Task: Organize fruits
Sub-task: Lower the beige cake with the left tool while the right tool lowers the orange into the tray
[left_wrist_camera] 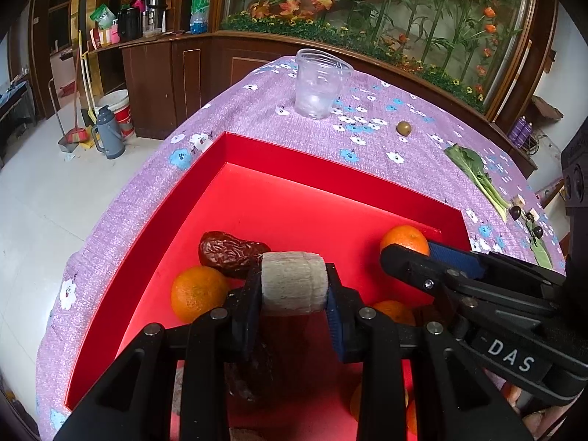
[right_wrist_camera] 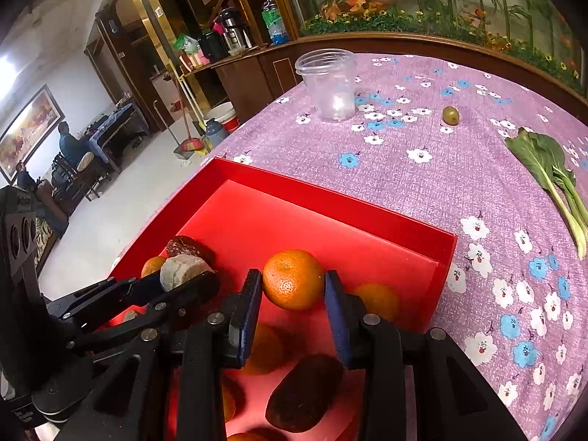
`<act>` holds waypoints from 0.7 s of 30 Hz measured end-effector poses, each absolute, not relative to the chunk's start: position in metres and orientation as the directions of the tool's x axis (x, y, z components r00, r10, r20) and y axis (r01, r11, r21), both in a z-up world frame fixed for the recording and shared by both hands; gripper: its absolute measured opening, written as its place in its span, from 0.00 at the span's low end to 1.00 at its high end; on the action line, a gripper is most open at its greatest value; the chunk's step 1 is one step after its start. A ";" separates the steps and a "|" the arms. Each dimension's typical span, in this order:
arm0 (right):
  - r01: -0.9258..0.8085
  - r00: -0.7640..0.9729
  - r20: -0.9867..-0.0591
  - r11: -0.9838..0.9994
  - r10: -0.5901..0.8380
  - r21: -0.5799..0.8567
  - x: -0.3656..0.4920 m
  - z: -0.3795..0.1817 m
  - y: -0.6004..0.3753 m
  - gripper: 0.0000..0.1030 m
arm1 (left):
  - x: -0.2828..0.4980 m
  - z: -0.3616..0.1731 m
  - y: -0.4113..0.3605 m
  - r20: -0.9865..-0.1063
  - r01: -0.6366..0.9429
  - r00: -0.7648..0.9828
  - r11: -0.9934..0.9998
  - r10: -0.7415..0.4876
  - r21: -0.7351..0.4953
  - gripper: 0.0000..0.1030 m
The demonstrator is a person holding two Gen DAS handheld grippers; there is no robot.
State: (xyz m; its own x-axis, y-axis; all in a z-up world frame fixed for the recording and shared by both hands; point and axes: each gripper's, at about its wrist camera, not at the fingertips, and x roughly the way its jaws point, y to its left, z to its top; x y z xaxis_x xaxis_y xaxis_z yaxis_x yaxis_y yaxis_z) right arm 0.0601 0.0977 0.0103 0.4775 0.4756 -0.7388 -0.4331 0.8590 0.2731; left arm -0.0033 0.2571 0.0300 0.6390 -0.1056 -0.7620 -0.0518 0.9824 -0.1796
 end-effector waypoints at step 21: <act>-0.427 0.487 -0.747 0.870 0.453 0.249 0.062 0.007 0.101 0.37 | -0.003 0.029 0.259 -0.776 -0.070 0.625 0.983 -0.089 -0.169 0.30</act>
State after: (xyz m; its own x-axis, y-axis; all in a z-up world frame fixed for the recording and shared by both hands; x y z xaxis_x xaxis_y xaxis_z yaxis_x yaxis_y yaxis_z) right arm 0.0623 0.1005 0.0071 0.4869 0.4527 -0.7470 -0.4267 0.8695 0.2488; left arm -0.0028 0.2588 0.0288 0.6246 -0.0892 -0.7758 -0.0697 0.9831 -0.1692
